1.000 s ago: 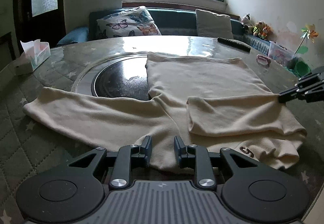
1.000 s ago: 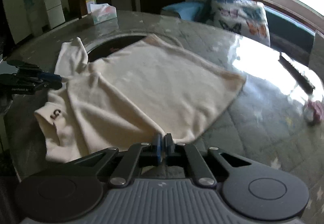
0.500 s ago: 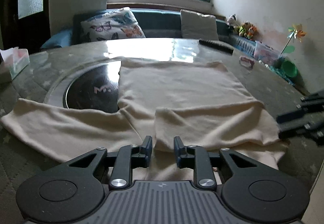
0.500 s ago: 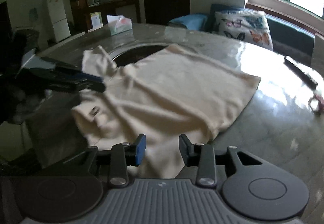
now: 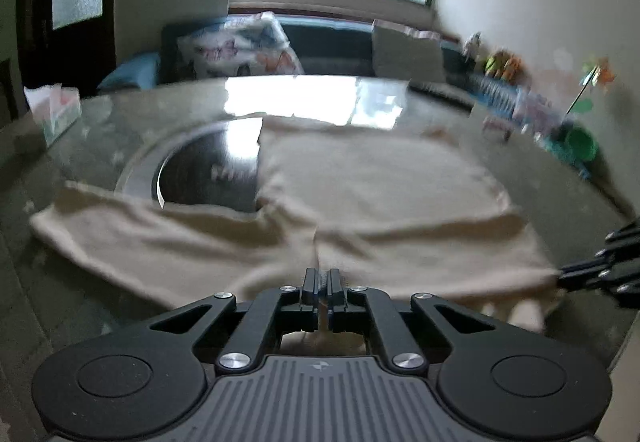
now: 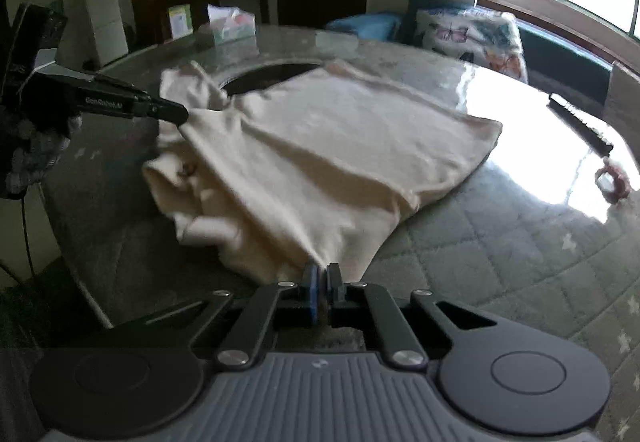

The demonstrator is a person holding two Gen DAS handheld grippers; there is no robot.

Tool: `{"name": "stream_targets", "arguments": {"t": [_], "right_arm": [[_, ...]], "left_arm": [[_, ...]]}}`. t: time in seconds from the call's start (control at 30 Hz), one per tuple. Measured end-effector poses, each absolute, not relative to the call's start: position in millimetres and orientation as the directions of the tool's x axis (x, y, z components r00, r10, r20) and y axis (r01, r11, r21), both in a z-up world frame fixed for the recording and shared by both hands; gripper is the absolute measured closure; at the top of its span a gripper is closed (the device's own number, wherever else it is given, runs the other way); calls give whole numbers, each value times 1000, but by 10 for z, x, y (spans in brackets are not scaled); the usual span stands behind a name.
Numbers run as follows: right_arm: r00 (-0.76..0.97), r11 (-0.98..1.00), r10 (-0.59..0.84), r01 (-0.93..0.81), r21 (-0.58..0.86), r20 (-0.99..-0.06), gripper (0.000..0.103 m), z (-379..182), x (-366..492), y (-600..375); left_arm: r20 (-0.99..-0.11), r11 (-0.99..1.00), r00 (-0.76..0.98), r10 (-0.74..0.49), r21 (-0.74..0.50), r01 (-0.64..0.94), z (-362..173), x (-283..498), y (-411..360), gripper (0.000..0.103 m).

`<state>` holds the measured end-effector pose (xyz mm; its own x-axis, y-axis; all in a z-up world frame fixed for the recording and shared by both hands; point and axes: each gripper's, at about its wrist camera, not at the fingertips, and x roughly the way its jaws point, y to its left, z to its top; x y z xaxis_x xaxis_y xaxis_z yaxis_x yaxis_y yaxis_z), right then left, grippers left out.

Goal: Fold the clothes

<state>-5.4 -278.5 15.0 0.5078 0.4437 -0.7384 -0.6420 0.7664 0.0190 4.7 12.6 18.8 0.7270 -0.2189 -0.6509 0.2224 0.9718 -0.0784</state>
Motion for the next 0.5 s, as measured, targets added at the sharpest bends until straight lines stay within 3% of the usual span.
{"name": "stream_targets", "arguments": {"t": [0.27,0.5], "right_arm": [[548,768,467,-640,11,-694,86,429,-10,-2798],[589,851,410,-522,59,-696,86,234,419,-2674]], "left_arm": [[-597,965,766,-238,-57,255,356,120,60,96],[-624,946,724,-294,-80,316,172,443,-210,96]]}}
